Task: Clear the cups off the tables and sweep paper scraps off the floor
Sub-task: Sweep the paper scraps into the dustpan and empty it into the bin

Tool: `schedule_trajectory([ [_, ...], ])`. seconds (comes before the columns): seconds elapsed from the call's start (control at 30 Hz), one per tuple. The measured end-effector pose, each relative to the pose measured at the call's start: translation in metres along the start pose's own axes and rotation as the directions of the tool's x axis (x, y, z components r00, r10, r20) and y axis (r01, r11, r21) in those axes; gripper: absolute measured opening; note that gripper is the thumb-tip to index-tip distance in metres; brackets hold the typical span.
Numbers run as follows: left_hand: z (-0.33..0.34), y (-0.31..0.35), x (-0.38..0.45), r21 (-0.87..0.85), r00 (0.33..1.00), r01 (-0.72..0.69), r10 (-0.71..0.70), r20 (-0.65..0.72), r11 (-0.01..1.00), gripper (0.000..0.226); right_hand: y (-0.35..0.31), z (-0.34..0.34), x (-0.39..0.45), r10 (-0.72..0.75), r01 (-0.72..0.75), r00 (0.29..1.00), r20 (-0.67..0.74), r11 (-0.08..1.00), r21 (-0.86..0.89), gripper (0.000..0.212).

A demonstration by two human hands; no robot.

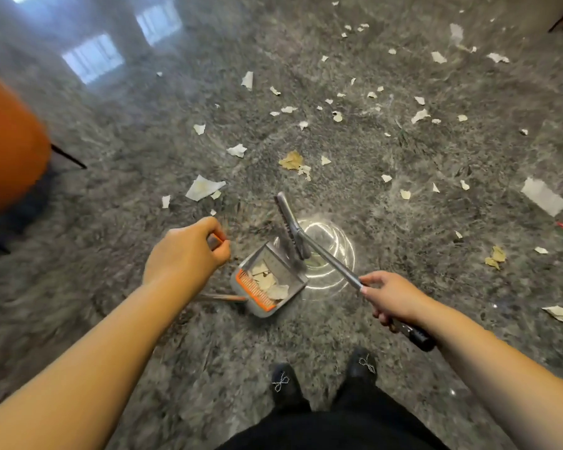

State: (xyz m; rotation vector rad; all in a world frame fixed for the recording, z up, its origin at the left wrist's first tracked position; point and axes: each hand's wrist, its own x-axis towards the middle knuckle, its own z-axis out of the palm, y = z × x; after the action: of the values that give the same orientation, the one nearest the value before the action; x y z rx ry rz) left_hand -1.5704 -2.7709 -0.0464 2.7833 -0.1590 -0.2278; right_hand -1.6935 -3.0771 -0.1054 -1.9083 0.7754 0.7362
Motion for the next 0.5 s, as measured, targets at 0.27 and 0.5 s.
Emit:
schedule_trajectory([
  [0.27, -0.046, -0.113, -0.007, 0.006, 0.967, 0.231, -0.229, -0.108, 0.973, 0.017, -0.087, 0.047, 0.039, -0.056, 0.065, 0.995, 0.082, 0.992, -0.108, 0.026],
  [0.5, -0.072, -0.180, 0.018, -0.009, 0.905, 0.390, -0.385, -0.181, 0.921, 0.021, -0.166, 0.071, 0.103, -0.049, 0.077, 0.988, 0.143, 0.976, -0.202, 0.025],
])
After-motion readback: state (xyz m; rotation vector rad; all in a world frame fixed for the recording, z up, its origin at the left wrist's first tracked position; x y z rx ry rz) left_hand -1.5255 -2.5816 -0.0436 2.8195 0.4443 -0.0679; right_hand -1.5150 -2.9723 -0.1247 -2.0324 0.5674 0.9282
